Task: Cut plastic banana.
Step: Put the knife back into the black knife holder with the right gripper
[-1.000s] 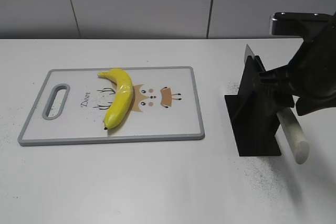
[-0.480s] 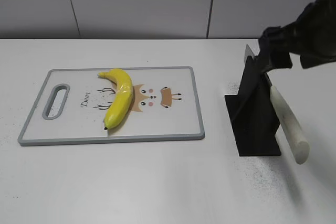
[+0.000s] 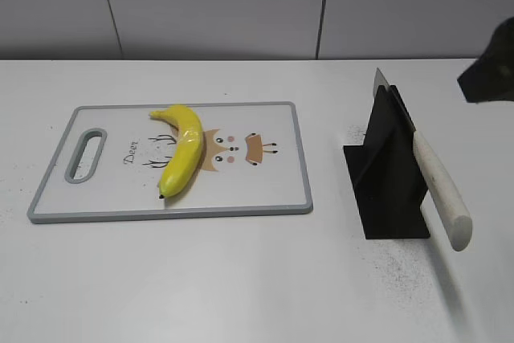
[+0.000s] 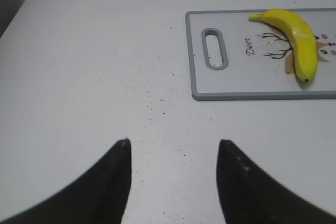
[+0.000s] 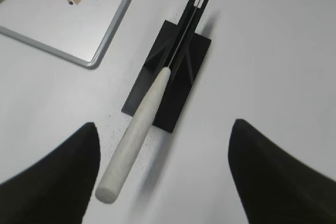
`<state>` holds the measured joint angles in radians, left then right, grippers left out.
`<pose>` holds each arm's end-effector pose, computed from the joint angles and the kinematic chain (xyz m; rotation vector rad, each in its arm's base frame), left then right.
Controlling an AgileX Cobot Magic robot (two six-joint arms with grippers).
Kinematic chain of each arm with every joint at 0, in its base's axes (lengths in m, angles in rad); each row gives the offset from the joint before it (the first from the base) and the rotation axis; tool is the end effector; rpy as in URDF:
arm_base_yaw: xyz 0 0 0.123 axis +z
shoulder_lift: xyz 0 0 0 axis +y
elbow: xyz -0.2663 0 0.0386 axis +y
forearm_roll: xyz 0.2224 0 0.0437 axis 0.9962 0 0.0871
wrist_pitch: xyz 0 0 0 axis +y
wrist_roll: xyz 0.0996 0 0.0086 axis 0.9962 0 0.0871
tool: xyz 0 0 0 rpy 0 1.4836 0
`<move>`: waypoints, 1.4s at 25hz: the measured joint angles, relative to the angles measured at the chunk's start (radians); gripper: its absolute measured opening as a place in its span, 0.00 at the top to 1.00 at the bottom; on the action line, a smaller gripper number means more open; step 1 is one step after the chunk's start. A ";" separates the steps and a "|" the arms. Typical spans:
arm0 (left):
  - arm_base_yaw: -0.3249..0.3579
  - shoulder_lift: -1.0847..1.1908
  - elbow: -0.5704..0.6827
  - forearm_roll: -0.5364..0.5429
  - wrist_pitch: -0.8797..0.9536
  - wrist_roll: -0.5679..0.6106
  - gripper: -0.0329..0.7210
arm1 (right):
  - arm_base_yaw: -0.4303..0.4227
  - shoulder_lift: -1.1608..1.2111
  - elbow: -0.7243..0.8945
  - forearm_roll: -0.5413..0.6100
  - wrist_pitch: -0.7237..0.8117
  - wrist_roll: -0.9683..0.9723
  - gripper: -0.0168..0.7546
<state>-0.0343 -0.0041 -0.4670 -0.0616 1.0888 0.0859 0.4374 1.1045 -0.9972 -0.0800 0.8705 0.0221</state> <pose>-0.0022 -0.0054 0.2499 0.1290 2.0960 -0.0435 0.1868 0.0806 0.3203 -0.5432 2.3996 0.1031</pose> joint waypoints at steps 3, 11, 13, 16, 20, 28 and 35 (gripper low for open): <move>0.000 0.000 0.000 0.000 0.000 0.000 0.31 | 0.000 -0.083 0.086 0.005 0.002 0.000 0.24; 0.000 0.000 0.000 0.000 0.000 0.000 0.31 | 0.000 -0.350 0.338 0.006 0.038 -0.015 0.24; 0.000 0.000 0.000 0.000 0.000 0.000 0.31 | 0.000 -0.427 0.386 0.006 0.069 -0.016 0.24; 0.000 0.000 0.000 0.000 0.000 0.000 0.31 | 0.000 -0.530 0.439 0.006 0.112 -0.016 0.24; 0.000 0.000 0.000 0.001 0.000 0.000 0.31 | 0.000 -0.654 0.484 0.006 0.158 -0.016 0.24; 0.000 0.000 0.000 0.002 0.000 0.000 0.32 | 0.000 -0.886 0.487 0.008 0.166 -0.022 0.24; 0.000 0.000 0.000 0.003 0.000 0.000 0.32 | 0.000 -1.083 0.487 0.008 0.167 -0.022 0.24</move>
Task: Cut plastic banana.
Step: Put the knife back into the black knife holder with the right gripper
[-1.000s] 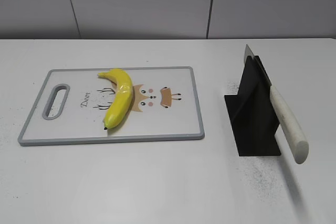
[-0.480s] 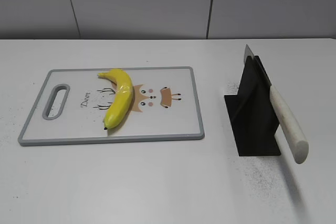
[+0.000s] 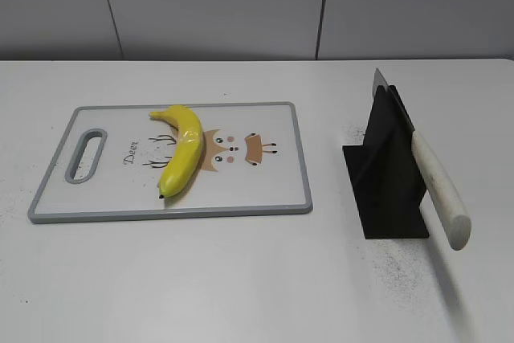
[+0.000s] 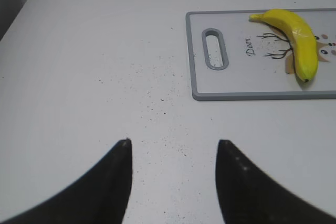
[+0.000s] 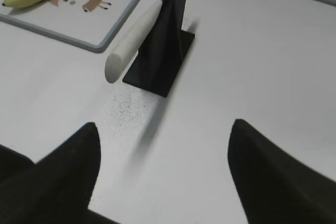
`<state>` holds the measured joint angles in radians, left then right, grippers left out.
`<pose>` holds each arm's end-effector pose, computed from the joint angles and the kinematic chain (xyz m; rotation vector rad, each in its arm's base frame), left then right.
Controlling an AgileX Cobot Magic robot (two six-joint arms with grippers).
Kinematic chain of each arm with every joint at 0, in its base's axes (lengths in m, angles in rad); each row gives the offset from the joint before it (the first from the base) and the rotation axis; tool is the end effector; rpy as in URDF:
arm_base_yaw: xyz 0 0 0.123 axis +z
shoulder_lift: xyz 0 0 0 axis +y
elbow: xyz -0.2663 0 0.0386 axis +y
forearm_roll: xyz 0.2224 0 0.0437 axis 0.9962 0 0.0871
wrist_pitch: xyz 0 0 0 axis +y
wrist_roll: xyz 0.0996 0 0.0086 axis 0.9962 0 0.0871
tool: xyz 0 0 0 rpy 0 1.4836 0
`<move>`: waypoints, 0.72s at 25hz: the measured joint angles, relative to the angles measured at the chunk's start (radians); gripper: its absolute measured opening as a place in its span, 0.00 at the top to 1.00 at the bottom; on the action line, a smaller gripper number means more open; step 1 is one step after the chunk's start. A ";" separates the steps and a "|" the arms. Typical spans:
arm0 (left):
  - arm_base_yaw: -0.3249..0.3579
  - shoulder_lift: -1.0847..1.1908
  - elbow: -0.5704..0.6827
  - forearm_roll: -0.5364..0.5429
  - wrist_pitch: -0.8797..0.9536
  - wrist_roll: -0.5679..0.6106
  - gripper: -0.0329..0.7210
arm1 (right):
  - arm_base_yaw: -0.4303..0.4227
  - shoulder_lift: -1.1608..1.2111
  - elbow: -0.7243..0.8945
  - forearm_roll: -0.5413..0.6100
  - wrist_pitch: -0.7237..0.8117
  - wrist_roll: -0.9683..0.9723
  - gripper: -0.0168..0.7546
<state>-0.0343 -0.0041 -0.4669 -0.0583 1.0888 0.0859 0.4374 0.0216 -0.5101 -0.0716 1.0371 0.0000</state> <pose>-0.0022 -0.0051 0.2498 0.1288 2.0962 -0.0395 0.0025 -0.0057 0.2659 -0.4398 1.9873 0.1899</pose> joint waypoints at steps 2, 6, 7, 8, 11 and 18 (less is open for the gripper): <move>0.000 0.000 0.000 0.000 0.000 0.000 0.32 | 0.000 -0.023 0.000 0.000 0.000 0.000 0.24; 0.000 0.000 0.000 0.000 0.000 0.000 0.32 | 0.000 -0.028 0.003 0.000 0.000 0.000 0.24; 0.000 0.000 0.000 0.000 0.000 0.000 0.32 | 0.000 -0.028 0.005 0.000 0.000 0.000 0.24; 0.000 0.000 0.000 0.000 0.000 0.000 0.32 | -0.007 -0.028 0.006 0.000 0.000 0.000 0.24; 0.000 0.000 0.000 0.000 0.000 0.000 0.32 | -0.061 -0.028 0.006 0.001 0.000 0.000 0.24; 0.000 0.000 0.000 0.000 0.000 0.000 0.32 | -0.283 -0.028 0.006 0.001 0.000 0.000 0.24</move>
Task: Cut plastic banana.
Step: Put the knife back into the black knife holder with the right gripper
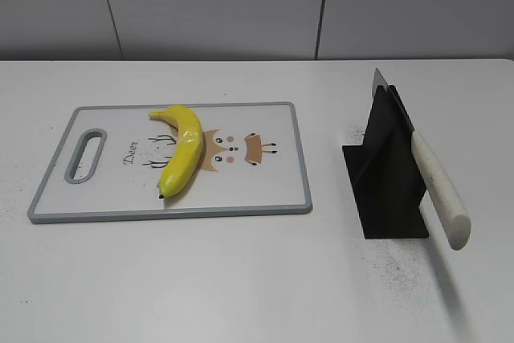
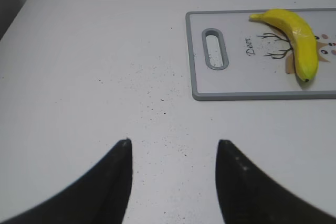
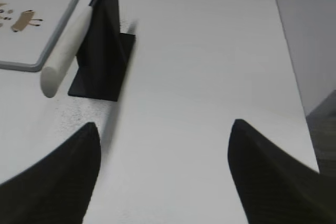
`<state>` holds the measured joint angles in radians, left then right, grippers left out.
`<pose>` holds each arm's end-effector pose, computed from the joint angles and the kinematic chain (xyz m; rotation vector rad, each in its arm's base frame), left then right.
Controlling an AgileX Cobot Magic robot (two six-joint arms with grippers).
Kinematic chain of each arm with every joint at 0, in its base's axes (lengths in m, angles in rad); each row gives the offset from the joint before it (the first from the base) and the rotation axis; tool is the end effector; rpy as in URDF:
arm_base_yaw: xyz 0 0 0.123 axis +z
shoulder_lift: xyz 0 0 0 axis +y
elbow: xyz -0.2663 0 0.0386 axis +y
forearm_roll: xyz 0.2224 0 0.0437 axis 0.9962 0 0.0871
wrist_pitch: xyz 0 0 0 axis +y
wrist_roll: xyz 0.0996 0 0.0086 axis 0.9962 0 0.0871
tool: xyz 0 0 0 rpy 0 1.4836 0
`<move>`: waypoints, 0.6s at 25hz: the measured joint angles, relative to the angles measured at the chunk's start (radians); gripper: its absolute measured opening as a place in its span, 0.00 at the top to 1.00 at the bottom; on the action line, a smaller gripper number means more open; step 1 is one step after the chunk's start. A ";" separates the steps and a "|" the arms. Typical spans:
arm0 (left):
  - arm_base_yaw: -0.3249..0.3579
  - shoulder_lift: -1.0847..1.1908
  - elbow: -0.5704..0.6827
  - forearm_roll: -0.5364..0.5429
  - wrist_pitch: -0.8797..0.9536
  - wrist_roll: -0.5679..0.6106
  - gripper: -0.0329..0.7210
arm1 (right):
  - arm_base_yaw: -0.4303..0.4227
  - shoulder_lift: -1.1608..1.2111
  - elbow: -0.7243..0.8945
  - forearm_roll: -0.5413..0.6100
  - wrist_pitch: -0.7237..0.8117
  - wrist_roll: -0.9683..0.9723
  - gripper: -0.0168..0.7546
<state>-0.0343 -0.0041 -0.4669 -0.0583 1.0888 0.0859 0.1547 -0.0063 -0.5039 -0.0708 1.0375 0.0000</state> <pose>-0.0022 -0.0051 0.2498 0.1288 2.0962 -0.0395 -0.0025 -0.0066 0.2642 -0.1525 2.0032 0.0145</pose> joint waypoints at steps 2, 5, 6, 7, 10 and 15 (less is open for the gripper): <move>0.000 0.000 0.000 0.000 0.000 0.000 0.32 | -0.051 0.000 0.000 0.000 0.000 0.000 0.24; 0.000 0.000 0.000 0.000 0.000 0.000 0.33 | -0.108 0.000 0.000 0.000 0.000 0.000 0.24; 0.000 0.000 0.000 0.000 0.000 0.000 0.33 | -0.119 0.000 0.000 0.000 0.000 0.000 0.24; 0.000 0.000 0.000 0.000 0.000 0.000 0.33 | -0.124 0.000 0.000 0.000 0.000 0.000 0.24; 0.000 0.000 0.000 0.000 0.000 0.000 0.33 | -0.126 0.000 0.000 0.000 0.000 0.000 0.24; 0.000 0.000 0.000 0.000 0.000 0.000 0.34 | -0.126 0.000 0.000 0.000 0.000 0.000 0.24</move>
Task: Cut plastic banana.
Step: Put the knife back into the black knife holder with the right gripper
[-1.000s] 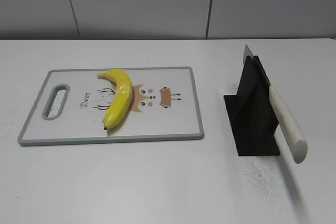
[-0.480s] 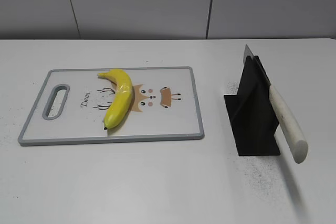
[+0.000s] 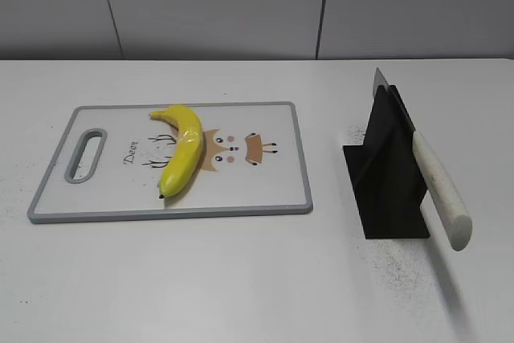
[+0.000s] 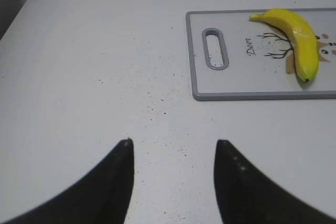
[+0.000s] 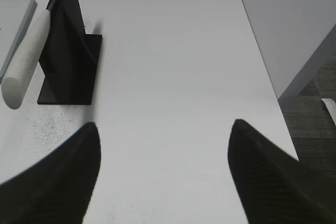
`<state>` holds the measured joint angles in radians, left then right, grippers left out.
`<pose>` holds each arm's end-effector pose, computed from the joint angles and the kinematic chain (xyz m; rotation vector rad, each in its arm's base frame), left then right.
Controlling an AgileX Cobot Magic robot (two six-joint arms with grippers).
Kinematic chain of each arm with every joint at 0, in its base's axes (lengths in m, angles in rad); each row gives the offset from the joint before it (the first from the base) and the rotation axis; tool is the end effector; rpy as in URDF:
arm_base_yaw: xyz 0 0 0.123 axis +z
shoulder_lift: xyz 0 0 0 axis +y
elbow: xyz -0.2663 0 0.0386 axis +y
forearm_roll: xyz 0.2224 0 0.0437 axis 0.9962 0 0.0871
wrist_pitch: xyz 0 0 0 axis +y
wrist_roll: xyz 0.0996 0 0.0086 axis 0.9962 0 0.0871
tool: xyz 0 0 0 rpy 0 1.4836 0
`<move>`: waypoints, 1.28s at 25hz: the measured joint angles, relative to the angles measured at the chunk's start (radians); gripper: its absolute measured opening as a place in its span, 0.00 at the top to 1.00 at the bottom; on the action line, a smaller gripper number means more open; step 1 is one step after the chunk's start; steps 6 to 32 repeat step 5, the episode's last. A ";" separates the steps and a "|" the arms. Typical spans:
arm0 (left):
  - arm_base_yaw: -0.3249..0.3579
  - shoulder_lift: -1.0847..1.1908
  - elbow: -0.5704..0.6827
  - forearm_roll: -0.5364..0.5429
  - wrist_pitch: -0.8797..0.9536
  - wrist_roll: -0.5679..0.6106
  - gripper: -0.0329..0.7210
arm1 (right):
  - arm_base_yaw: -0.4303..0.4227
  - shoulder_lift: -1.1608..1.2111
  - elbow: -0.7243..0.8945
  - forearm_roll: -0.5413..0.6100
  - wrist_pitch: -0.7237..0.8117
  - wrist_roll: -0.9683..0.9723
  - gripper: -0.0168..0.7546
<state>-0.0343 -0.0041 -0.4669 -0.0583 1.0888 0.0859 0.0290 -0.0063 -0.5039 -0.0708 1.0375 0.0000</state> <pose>-0.0022 -0.0051 0.2498 0.1288 2.0962 -0.0395 -0.0033 -0.0062 0.2642 -0.0264 2.0094 -0.0657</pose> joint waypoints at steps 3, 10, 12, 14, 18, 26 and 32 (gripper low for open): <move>0.000 0.000 0.000 0.000 0.000 0.000 0.34 | 0.000 0.000 0.000 0.000 0.000 0.000 0.24; 0.000 0.000 0.000 0.000 0.000 0.000 0.34 | 0.000 0.000 0.000 0.000 0.000 0.000 0.24; 0.000 0.000 0.000 0.000 0.000 0.000 0.34 | 0.000 0.000 0.000 0.000 0.000 0.000 0.24; 0.000 0.000 0.000 0.000 0.000 0.000 0.34 | 0.000 0.000 0.000 0.000 0.000 0.000 0.24; 0.000 0.000 0.000 0.000 0.000 0.000 0.34 | 0.000 0.000 0.000 0.000 0.000 0.000 0.24; 0.000 0.000 0.000 0.000 0.000 0.000 0.34 | 0.000 0.000 0.000 0.000 0.000 0.000 0.24; 0.000 0.000 0.000 0.000 0.000 0.000 0.34 | 0.000 0.000 0.000 0.000 0.000 0.000 0.24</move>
